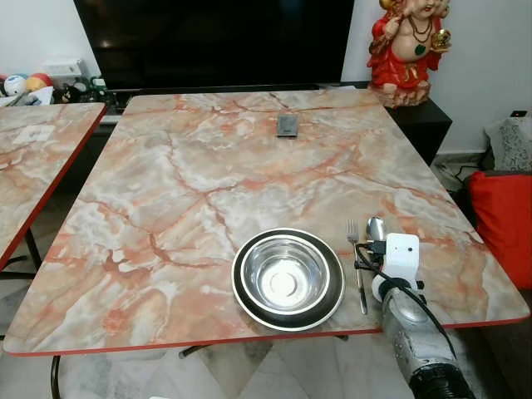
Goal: Setting the table
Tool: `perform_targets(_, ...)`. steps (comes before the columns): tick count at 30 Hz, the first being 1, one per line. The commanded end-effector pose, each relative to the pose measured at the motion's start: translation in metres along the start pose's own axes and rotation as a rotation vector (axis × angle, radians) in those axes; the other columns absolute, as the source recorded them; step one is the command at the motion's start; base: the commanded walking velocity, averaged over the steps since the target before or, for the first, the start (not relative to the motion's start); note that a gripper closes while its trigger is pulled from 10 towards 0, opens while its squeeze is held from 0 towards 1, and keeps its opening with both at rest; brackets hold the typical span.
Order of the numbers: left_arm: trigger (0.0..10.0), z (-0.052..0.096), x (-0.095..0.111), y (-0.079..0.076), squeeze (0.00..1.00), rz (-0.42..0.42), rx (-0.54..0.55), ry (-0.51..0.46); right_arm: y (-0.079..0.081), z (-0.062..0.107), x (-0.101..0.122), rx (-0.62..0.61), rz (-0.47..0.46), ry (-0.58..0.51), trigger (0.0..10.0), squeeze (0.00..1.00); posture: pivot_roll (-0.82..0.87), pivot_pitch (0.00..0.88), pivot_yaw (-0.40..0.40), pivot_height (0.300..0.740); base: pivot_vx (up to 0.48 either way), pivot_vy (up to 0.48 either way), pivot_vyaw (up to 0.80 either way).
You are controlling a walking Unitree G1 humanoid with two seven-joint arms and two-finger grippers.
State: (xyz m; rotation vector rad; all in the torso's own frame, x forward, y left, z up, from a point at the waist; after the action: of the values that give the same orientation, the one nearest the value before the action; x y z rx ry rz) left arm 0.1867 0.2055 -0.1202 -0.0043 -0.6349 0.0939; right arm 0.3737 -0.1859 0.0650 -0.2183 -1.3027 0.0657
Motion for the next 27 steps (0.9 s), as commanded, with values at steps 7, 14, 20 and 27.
perform_targets(7,10.0,0.0021,-0.0085,0.0035,0.00,-0.012,0.002,0.028,0.0042,0.0010,-0.0061,0.015,-0.008,0.022,10.0,0.00,-0.02,0.087,0.020,0.740,0.000,0.000,0.00)
perform_targets(14,10.0,0.0020,-0.0083,0.0037,0.00,-0.012,0.004,0.028,0.0058,0.0008,-0.0067,0.018,-0.007,0.027,10.0,0.11,-0.02,0.090,0.020,0.740,0.000,0.000,0.00)
perform_targets(20,10.0,0.0018,-0.0078,0.0035,0.00,-0.011,0.003,0.027,0.0096,0.0012,-0.0097,0.031,-0.003,0.038,10.0,0.10,-0.02,0.093,0.019,0.740,0.000,0.000,0.00)
perform_targets(27,10.0,0.0018,-0.0079,0.0030,0.00,-0.010,0.002,0.027,0.0094,0.0014,-0.0107,0.030,-0.002,0.042,10.0,0.12,-0.02,0.094,0.018,0.740,0.000,0.000,0.00)
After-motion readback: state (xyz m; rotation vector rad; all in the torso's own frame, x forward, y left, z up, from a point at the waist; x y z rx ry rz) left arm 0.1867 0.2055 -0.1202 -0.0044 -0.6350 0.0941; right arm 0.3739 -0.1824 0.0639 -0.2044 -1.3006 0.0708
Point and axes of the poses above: a point about 5 cm out from each wrist's last joint towards the gripper, its own z axis pointing back from the gripper into the wrist, its own x axis along the axis of the wrist's last joint, y = z × x, the point moved 4 cm from there along -z, pointing out of the wrist towards the gripper, and after that the axes turned 12 degrees about z, right-handed, at the moved point
